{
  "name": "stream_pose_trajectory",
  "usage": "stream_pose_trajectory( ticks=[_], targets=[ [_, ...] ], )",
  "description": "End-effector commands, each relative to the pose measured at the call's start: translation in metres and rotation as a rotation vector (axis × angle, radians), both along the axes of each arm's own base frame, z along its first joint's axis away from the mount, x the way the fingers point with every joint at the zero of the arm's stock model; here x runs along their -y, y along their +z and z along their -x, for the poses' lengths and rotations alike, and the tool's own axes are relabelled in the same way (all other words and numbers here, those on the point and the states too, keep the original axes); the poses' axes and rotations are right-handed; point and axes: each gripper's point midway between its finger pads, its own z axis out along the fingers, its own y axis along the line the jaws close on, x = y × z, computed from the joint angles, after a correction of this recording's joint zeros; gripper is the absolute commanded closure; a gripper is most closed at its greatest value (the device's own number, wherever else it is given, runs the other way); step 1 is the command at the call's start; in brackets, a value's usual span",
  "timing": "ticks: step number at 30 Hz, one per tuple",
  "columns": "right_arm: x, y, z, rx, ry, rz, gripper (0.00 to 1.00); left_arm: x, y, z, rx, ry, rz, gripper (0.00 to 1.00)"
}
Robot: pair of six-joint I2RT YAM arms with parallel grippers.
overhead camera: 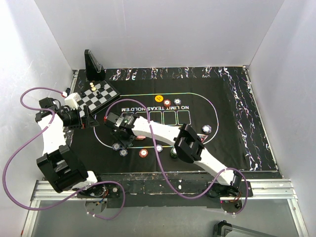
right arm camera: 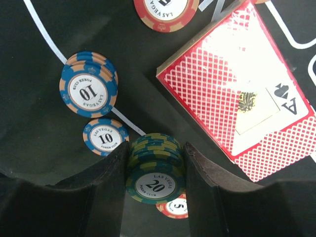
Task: Distribute texas hold em gaming equipment
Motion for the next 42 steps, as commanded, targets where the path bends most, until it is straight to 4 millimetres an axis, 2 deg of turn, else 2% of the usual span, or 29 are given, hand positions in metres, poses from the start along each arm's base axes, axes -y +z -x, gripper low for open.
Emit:
stream_pose_trajectory(
  ticks=[1, 6, 16, 18, 23, 27, 35, 39, 42],
  targets=[
    [-0.014, -0.004, -0.008, 0.022, 0.017, -0.038, 0.84, 0.002, 0.010, 0.000, 0.040, -0.018, -0.001, 0.00],
    [-0.013, -0.015, -0.015, 0.021, 0.004, -0.032, 0.85, 0.002, 0.011, 0.000, 0.040, -0.022, -0.001, 0.00],
    [-0.014, -0.024, -0.022, 0.003, -0.019, -0.040, 0.82, 0.004, 0.004, 0.004, 0.032, -0.028, 0.002, 0.00],
    [-0.014, -0.026, -0.022, 0.000, -0.019, -0.042, 0.80, 0.004, 0.005, 0.004, 0.032, -0.028, 0.002, 0.00],
    [-0.014, -0.025, -0.020, -0.011, -0.017, -0.048, 0.65, 0.005, 0.009, 0.003, 0.038, -0.028, 0.007, 0.00],
    [-0.014, -0.019, -0.018, -0.009, -0.011, -0.059, 0.50, 0.007, 0.010, 0.004, 0.037, -0.033, 0.019, 0.00],
    [-0.014, -0.006, -0.018, -0.001, -0.009, -0.080, 0.37, 0.011, 0.014, 0.008, 0.045, -0.037, 0.029, 0.00],
    [-0.014, 0.006, -0.020, 0.016, -0.012, -0.099, 0.37, 0.012, 0.015, 0.009, 0.046, -0.041, 0.027, 0.00],
    [-0.016, 0.029, -0.026, 0.057, -0.015, -0.135, 0.37, 0.012, 0.016, 0.010, 0.047, -0.041, 0.026, 0.00]
  ],
)
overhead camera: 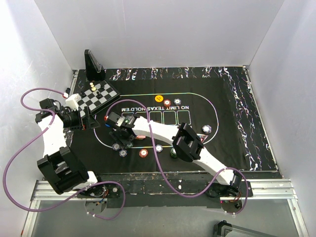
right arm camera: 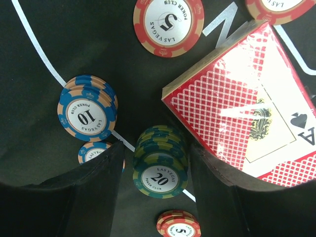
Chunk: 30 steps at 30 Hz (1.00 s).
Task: Distribute texas hold em gaming equipment
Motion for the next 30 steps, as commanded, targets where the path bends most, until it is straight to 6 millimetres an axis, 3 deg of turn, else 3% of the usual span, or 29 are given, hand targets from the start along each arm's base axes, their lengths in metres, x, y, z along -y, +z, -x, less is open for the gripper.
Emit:
stream_pose_trajectory(
  ticks=[1, 6, 8, 11, 13, 15, 16, 18, 20, 25, 30],
  targets=[
    [-0.005, 0.058, -0.016, 0.099, -0.014, -0.101, 0.36, 0.004, 0.013, 0.002, 0.053, -0.015, 0.000, 0.00],
    [0.007, 0.139, -0.019, 0.178, -0.013, -0.195, 0.36, 0.004, 0.017, 0.002, 0.062, -0.015, -0.006, 0.00],
    [0.018, 0.162, -0.014, 0.195, -0.025, -0.223, 0.36, 0.005, 0.018, 0.002, 0.065, -0.017, -0.001, 0.00],
    [0.050, 0.172, -0.011, 0.221, -0.084, -0.203, 0.36, 0.006, 0.020, 0.002, 0.065, -0.018, 0.012, 0.00],
    [0.077, 0.165, -0.007, 0.227, -0.127, -0.156, 0.33, 0.007, 0.020, 0.002, 0.063, -0.022, 0.019, 0.00],
    [0.112, 0.135, 0.000, 0.199, -0.173, -0.064, 0.29, 0.008, 0.020, 0.002, 0.060, -0.023, 0.023, 0.00],
    [0.121, 0.135, 0.001, 0.191, -0.200, -0.070, 0.27, 0.008, 0.021, 0.002, 0.066, -0.023, 0.021, 0.00],
    [0.152, 0.104, 0.010, 0.141, -0.243, -0.002, 0.25, 0.007, 0.021, 0.002, 0.068, -0.022, 0.021, 0.00],
    [0.174, 0.088, 0.014, 0.113, -0.288, 0.026, 0.24, 0.008, 0.022, 0.002, 0.073, -0.026, 0.019, 0.00],
    [0.207, 0.075, 0.020, 0.089, -0.371, 0.057, 0.21, 0.007, 0.020, 0.002, 0.066, -0.028, 0.015, 0.00],
    [0.220, 0.072, 0.022, 0.075, -0.418, 0.056, 0.20, 0.006, 0.020, 0.000, 0.067, -0.028, 0.020, 0.00]
  ],
)
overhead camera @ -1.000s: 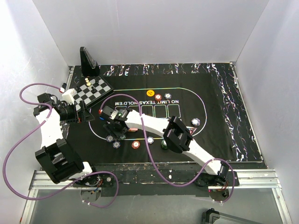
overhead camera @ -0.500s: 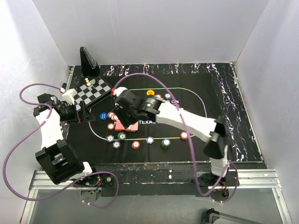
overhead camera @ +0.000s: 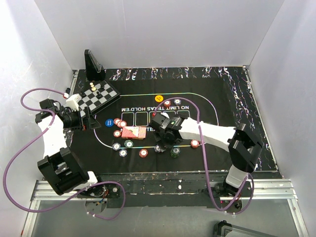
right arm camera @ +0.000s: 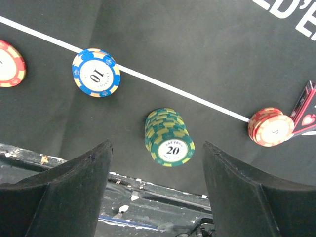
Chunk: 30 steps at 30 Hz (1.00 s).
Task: Distribute texas hold em gaming equipment
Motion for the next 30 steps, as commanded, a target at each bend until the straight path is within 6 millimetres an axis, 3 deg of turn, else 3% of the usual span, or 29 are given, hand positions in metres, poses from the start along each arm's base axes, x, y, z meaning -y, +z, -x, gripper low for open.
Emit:
stream_pose_trajectory(
  ticks=[1, 17, 30],
  targets=[
    [-0.004, 0.027, -0.006, 0.058, -0.066, -0.109, 0.20, 0.000, 0.015, -0.005, 0.061, -0.013, -0.001, 0.00],
    [0.011, -0.001, 0.006, -0.052, -0.109, -0.149, 0.20, -0.001, 0.015, -0.007, 0.060, -0.015, -0.001, 0.00],
    [0.017, -0.022, 0.015, -0.095, -0.124, -0.126, 0.29, -0.001, 0.014, -0.006, 0.060, -0.014, -0.001, 0.00]
  ],
)
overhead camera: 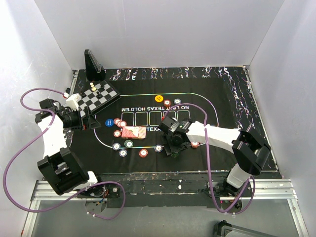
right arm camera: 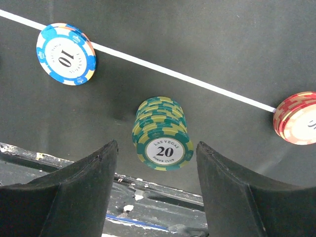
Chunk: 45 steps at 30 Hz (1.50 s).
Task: Distribute texas hold em gaming equipment
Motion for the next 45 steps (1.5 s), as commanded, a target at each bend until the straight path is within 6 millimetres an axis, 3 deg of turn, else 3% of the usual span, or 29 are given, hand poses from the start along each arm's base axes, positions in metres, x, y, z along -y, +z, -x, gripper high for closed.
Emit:
stream_pose_trajectory(
  ticks=[1, 7, 26, 35, 37, 40, 45],
  targets=[
    [-0.004, 0.002, -0.002, 0.007, -0.017, -0.036, 0.30, -0.002, 0.012, -0.006, 0.053, -0.010, -0.008, 0.00],
    [-0.002, -0.002, -0.004, 0.005, -0.026, -0.030, 0.39, -0.002, 0.012, -0.005, 0.054, -0.007, -0.015, 0.00],
    [0.002, -0.010, -0.005, -0.006, -0.033, -0.018, 0.51, -0.003, 0.013, -0.005, 0.061, -0.005, -0.028, 0.00],
    [0.002, -0.012, -0.005, -0.016, -0.043, -0.047, 0.77, -0.004, 0.014, -0.005, 0.067, -0.001, -0.033, 0.00],
    [0.003, -0.016, -0.003, -0.027, -0.038, -0.047, 0.75, -0.004, 0.014, -0.005, 0.067, -0.001, -0.033, 0.00],
    [0.004, -0.020, -0.002, -0.032, -0.037, -0.039, 0.59, -0.004, 0.016, -0.005, 0.073, -0.002, -0.037, 0.00],
    [0.005, -0.018, -0.003, -0.022, -0.041, -0.044, 0.59, -0.004, 0.016, -0.005, 0.070, 0.000, -0.040, 0.00]
  ],
)
